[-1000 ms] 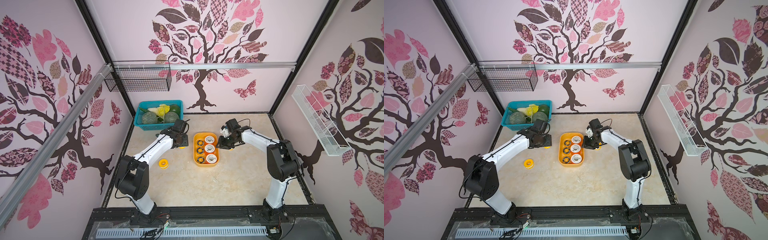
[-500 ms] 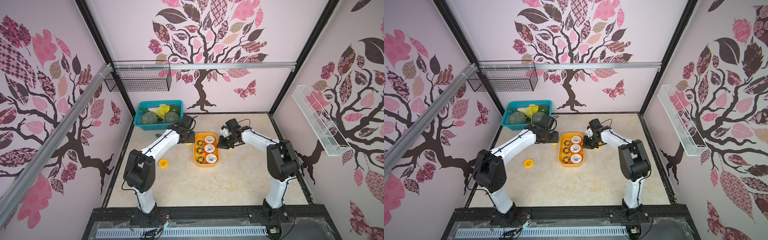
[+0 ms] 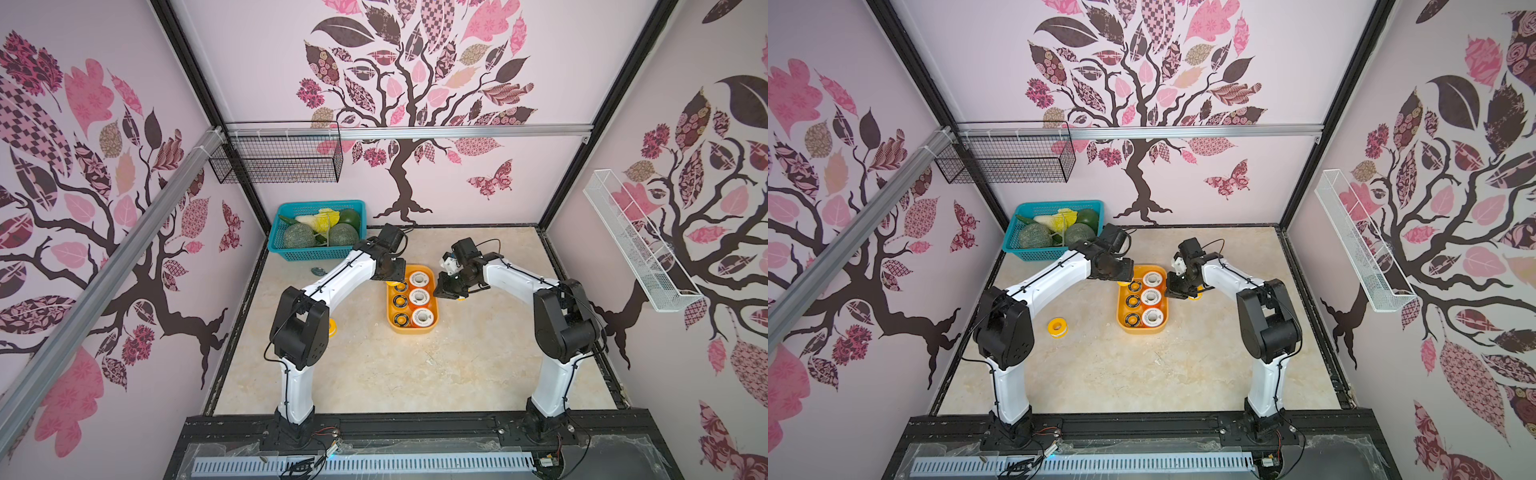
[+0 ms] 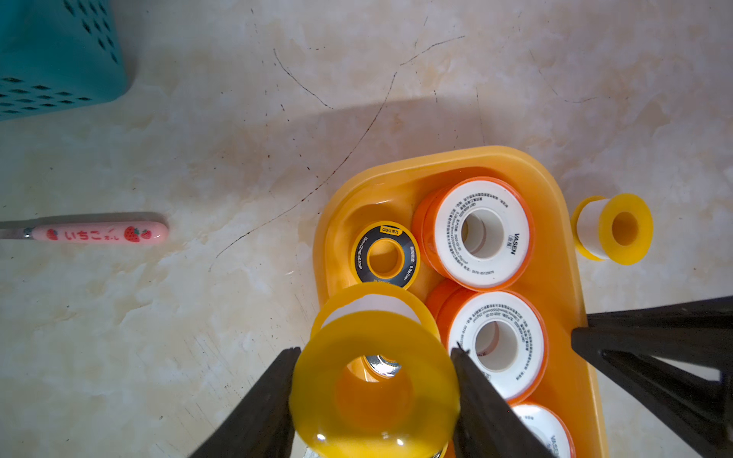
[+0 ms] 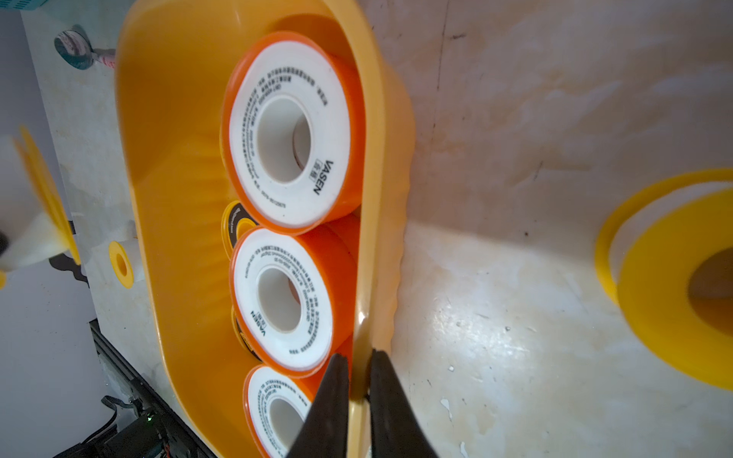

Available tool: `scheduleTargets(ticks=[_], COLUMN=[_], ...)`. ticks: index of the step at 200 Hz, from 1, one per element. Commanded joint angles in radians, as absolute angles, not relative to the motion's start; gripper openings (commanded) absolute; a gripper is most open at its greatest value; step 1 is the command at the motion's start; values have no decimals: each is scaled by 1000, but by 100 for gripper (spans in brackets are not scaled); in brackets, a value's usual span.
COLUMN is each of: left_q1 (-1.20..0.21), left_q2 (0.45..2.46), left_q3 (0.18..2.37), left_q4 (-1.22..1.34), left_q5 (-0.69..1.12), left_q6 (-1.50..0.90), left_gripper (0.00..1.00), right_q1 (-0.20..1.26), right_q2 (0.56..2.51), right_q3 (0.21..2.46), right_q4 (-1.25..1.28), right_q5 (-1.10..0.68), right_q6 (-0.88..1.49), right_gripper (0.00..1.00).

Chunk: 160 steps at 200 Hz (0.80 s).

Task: Put the sealing tape into the storage box
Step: Place the sealing tape in the storage box.

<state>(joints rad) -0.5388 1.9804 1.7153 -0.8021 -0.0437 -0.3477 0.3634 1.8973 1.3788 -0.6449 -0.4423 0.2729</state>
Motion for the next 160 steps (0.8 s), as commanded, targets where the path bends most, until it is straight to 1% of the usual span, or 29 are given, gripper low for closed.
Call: scheduleTargets(ticks=[1, 45, 160], left_q1=[-553, -559, -559], left_q2=[2024, 2071, 2152], left_q3=[1757, 1791, 1868], left_q4=[-828, -830, -867], left_q5=[-51, -57, -62], left_q6=[-316, -312, -286], left_gripper=[60, 60, 60], right_q1=[361, 362, 362], right_q2=[1915, 1917, 1910], right_q3=[1375, 1379, 1374], right_q4=[-642, -652, -658], right_q5=[-480, -486, -487], right_q6=[270, 264, 264], right_gripper=[16, 14, 14])
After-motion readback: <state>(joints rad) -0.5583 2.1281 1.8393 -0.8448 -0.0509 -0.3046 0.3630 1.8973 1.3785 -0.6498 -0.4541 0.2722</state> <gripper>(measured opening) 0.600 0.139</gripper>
